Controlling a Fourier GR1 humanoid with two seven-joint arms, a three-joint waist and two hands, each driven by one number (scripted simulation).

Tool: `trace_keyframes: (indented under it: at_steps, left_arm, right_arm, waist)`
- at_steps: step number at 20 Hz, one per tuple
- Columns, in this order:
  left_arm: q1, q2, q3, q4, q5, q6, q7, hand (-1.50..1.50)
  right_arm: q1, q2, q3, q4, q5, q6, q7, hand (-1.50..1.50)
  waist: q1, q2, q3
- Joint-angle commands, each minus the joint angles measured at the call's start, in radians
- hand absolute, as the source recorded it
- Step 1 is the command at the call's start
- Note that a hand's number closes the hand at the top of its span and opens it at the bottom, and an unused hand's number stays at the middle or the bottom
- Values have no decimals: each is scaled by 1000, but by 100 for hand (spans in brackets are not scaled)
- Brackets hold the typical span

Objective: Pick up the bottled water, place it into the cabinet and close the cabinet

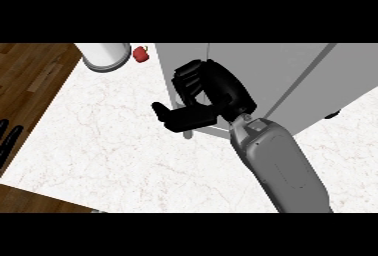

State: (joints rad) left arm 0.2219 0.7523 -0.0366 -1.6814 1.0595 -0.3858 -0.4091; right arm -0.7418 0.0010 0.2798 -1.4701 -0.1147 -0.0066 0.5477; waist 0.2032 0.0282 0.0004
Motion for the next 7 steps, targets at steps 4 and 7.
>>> trace_keyframes:
  at_steps: [4, 7]
  left_arm:
    - [6, 4, 13, 3, -1, -13, -4, -150]
    - [9, 7, 26, 13, 13, -21, -2, -150]
  right_arm:
    - [-174, -1, -102, 200, -47, -184, -71, -150]
    - [-210, -1, -98, 223, -80, -220, -80, -150]
  waist:
    - [1, 18, -3]
    - [-16, 14, -3]
